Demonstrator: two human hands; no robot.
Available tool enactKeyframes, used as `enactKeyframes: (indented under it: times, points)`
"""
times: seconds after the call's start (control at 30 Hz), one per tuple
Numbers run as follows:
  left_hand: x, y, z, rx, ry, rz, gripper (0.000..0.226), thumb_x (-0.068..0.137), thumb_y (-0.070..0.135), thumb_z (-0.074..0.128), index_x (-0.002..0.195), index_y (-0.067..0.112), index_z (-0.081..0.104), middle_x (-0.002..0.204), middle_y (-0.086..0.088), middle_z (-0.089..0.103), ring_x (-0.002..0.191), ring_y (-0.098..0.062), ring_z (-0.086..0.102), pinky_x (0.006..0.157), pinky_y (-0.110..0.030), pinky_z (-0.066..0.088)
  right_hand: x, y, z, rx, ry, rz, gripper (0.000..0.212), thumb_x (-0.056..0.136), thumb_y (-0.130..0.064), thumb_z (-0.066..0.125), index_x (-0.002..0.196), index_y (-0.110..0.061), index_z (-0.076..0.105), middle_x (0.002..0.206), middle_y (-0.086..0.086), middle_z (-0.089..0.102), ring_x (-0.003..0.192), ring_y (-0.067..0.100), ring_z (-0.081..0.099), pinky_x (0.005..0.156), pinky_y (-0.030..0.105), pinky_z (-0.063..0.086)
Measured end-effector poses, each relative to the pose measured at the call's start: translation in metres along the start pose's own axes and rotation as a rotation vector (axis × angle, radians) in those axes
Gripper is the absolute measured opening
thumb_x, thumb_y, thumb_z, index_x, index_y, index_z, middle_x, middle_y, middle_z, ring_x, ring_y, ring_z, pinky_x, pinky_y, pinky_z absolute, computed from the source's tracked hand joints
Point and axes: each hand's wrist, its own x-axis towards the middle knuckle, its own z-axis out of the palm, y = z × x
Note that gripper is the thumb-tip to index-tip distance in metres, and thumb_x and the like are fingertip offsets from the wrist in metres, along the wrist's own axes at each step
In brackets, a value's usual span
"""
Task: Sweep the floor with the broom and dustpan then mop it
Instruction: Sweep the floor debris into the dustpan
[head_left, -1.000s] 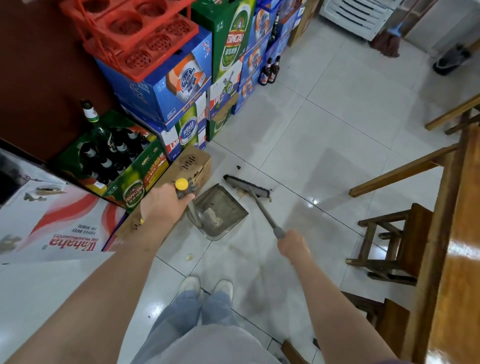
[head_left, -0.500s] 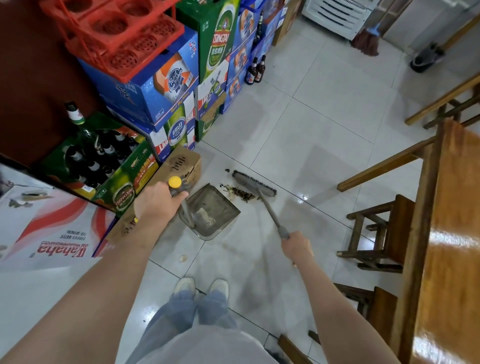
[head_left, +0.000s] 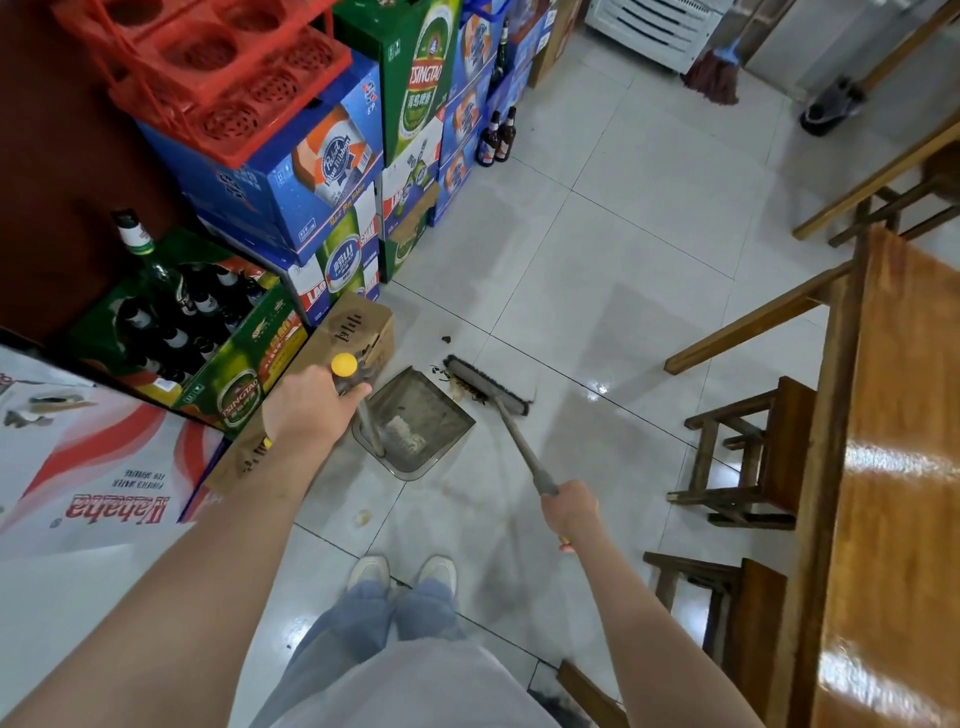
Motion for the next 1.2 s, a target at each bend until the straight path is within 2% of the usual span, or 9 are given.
enactKeyframes:
  times: [0.1,0.2,0.27,0.53,0.77,0.93,1.07,1.13,1.2]
  points:
    - [0.001,-0.002,0.002,-0.007,0.0,-0.001,0.048,0.081,0.057,0.064,0.071,0.012,0.052,0.079,-0.014,0.067,0.077,-0.033,0.065,0.059,-0.03,0.046,0.001,0.009,0.0,-0.009,0.023,-0.019,0.028,0.091,-0.02,0.045,0.105,-0.003,0.061,0.095,0.015,0.064,0.063,0.033,0.064,0.059,0.042,0.06]
    - [0.002,-0.004,0.003,-0.003,-0.005,-0.001,0.049,0.08,0.059,0.064,0.073,0.011,0.055,0.077,-0.014,0.067,0.075,-0.033,0.065,0.059,-0.031,0.048,0.002,0.015,0.004,-0.009,0.055,-0.038,0.029,0.09,-0.022,0.044,0.108,-0.006,0.061,0.105,0.015,0.065,0.089,0.038,0.066,0.075,0.047,0.058]
    - [0.0,-0.004,0.002,-0.005,-0.008,-0.003,0.05,0.08,0.058,0.064,0.076,0.009,0.057,0.078,-0.014,0.067,0.075,-0.033,0.065,0.058,-0.03,0.046,0.002,0.018,0.007,0.003,0.065,-0.04,0.03,0.089,-0.023,0.045,0.109,-0.008,0.061,0.107,0.016,0.065,0.095,0.038,0.065,0.079,0.048,0.058]
    - [-0.007,-0.008,0.001,-0.034,-0.021,-0.003,0.047,0.081,0.056,0.065,0.074,0.011,0.056,0.08,-0.014,0.067,0.078,-0.033,0.065,0.058,-0.03,0.044,-0.003,0.034,0.004,0.04,0.122,-0.123,0.016,0.089,-0.024,0.053,0.089,-0.011,0.062,0.091,0.015,0.065,0.087,0.039,0.065,0.072,0.049,0.058]
    - [-0.026,-0.007,0.003,-0.054,0.004,-0.056,0.049,0.08,0.057,0.066,0.08,0.009,0.059,0.085,-0.015,0.068,0.082,-0.034,0.065,0.061,-0.03,0.045,0.007,0.037,-0.028,-0.013,0.103,-0.186,0.015,0.086,-0.027,0.053,0.083,-0.012,0.055,0.078,0.011,0.056,0.079,0.034,0.066,0.065,0.037,0.058]
    - [-0.044,0.011,0.01,-0.077,0.006,-0.176,0.045,0.081,0.057,0.064,0.074,0.013,0.054,0.08,-0.012,0.066,0.079,-0.033,0.065,0.066,-0.034,0.053,0.032,0.039,-0.072,-0.109,0.058,-0.265,0.024,0.087,-0.028,0.054,0.092,-0.006,0.063,0.079,0.01,0.059,0.08,0.036,0.067,0.065,0.042,0.059]
    - [-0.06,0.028,0.019,-0.104,0.042,-0.277,0.047,0.079,0.058,0.065,0.08,0.011,0.062,0.079,-0.011,0.064,0.08,-0.033,0.063,0.068,-0.036,0.054,0.054,0.043,-0.118,-0.215,0.057,-0.369,0.026,0.089,-0.022,0.051,0.064,-0.013,0.052,0.061,0.005,0.05,0.069,0.037,0.066,0.053,0.039,0.054]
    - [-0.07,0.038,0.024,-0.13,0.05,-0.313,0.047,0.078,0.059,0.065,0.077,0.012,0.06,0.077,-0.011,0.064,0.078,-0.032,0.063,0.069,-0.038,0.055,0.064,0.044,-0.139,-0.261,0.049,-0.398,0.024,0.089,-0.022,0.051,0.068,-0.012,0.057,0.059,0.003,0.049,0.061,0.032,0.062,0.056,0.04,0.058]
    - [-0.078,0.049,0.027,-0.15,0.046,-0.352,0.047,0.078,0.06,0.065,0.076,0.014,0.058,0.078,-0.011,0.065,0.077,-0.031,0.064,0.07,-0.039,0.056,0.077,0.044,-0.158,-0.324,0.04,-0.416,0.02,0.089,-0.023,0.05,0.086,-0.01,0.065,0.062,0.002,0.052,0.055,0.027,0.059,0.048,0.034,0.056]
